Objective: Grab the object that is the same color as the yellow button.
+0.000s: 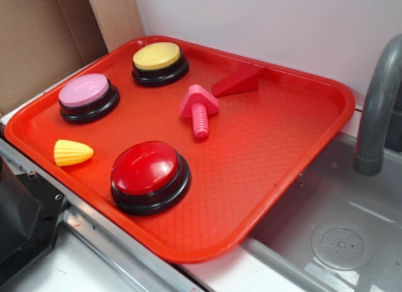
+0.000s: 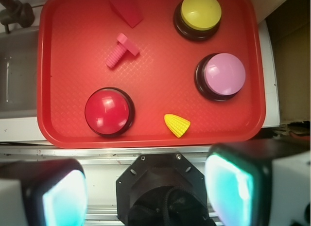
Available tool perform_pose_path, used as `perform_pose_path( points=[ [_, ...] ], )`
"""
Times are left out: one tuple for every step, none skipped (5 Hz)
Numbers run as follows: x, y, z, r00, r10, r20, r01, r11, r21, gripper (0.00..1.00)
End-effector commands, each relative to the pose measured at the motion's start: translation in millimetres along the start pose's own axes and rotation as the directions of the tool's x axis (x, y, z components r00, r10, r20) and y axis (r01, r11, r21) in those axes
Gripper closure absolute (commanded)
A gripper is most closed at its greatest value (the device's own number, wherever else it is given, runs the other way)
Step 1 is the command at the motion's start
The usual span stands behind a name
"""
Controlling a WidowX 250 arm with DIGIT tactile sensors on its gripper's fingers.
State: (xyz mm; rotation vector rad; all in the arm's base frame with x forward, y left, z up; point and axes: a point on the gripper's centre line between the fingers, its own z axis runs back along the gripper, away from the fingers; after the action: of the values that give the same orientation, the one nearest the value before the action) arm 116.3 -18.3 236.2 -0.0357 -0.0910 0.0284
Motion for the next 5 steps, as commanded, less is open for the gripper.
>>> perform_pose_path(
  points=[
    [0.0, 0.0, 0.0, 1.000, 0.000, 0.000, 0.000, 1.000, 0.000, 0.00],
    [-1.9, 9.9, -15.0, 0.995, -0.101, -0.005, 0.101, 0.994, 0.039, 0.00],
    [-1.4, 26.0, -39.8, 0.980, -0.201, -0.012, 0.201, 0.979, 0.032, 0.00],
    [-3.2, 42.7, -63.3, 0.964, -0.266, -0.018, 0.266, 0.963, 0.037, 0.00],
    [-6.2, 58.7, -89.1, 0.943, -0.333, -0.020, 0.333, 0.942, 0.034, 0.00]
  ],
)
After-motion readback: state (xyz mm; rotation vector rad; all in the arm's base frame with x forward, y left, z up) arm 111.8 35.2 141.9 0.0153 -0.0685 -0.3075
